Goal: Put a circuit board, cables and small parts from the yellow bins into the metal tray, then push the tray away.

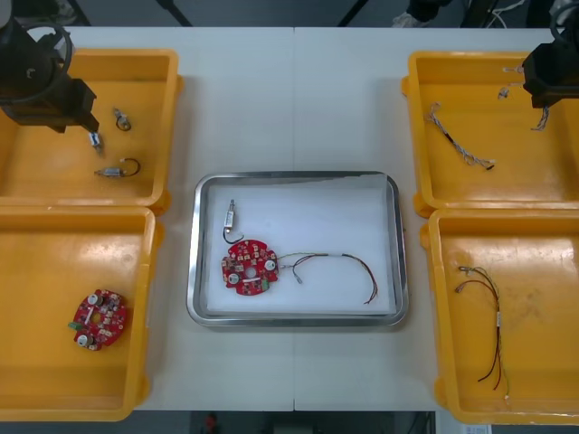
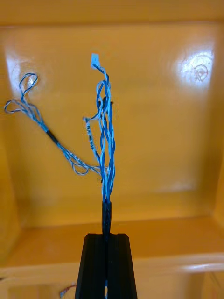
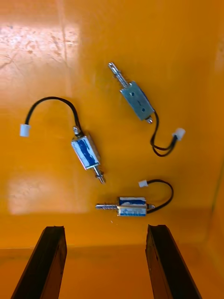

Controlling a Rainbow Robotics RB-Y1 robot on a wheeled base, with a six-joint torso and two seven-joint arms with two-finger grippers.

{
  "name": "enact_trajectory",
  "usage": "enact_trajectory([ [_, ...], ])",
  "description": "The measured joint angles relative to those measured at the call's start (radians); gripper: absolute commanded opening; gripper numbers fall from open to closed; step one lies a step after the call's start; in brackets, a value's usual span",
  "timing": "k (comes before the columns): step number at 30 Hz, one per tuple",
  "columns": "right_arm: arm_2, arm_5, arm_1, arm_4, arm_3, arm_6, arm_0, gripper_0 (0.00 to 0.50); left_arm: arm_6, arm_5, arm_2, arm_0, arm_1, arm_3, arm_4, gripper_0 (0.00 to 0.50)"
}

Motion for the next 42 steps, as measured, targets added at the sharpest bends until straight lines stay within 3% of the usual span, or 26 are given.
enact_trajectory([
  [9,0.033,0.010,-0.001,-0.146,-0.178,0.009,0.010,0.000,0.000,-0.125,0.000,-0.037,-0.021,0.143,-0.029,0.500],
  [15,0.126,0.011,-0.009,-0.268,-0.399,0.018,0.077,0.000,-0.001,-0.204,0.000,-0.043,-0.058,0.214,-0.046,0.500],
  [19,0.190,0.011,-0.020,-0.369,-0.501,0.060,0.111,0.000,-0.005,-0.240,0.000,-0.044,-0.078,0.258,-0.059,0.500],
  [25,0.300,0.011,-0.039,-0.457,-0.623,0.085,0.138,0.000,-0.007,-0.346,-0.015,-0.044,-0.097,0.331,-0.065,0.500],
  [32,0.413,0.011,-0.042,-0.520,-0.679,0.292,0.158,0.000,-0.010,-0.413,-0.061,-0.045,-0.104,0.385,-0.064,0.500],
  [33,0.431,0.010,-0.042,-0.519,-0.681,0.300,0.158,0.000,-0.010,-0.416,-0.061,-0.046,-0.104,0.387,-0.064,0.486],
  [34,0.451,0.008,-0.042,-0.513,-0.683,0.310,0.158,0.000,-0.010,-0.419,-0.061,-0.048,-0.104,0.388,-0.064,0.306],
  [35,0.475,0.003,-0.042,-0.503,-0.685,0.327,0.158,0.000,-0.010,-0.421,-0.061,-0.050,-0.104,0.390,-0.064,0.206],
  [36,0.500,-0.012,-0.042,-0.486,-0.686,0.354,0.158,0.000,-0.010,-0.422,-0.061,-0.051,-0.105,0.391,-0.064,0.000],
  [42,0.644,-0.131,-0.041,-0.431,-0.678,0.515,0.159,0.000,-0.011,-0.422,-0.061,-0.053,-0.106,0.395,-0.064,0.000],
])
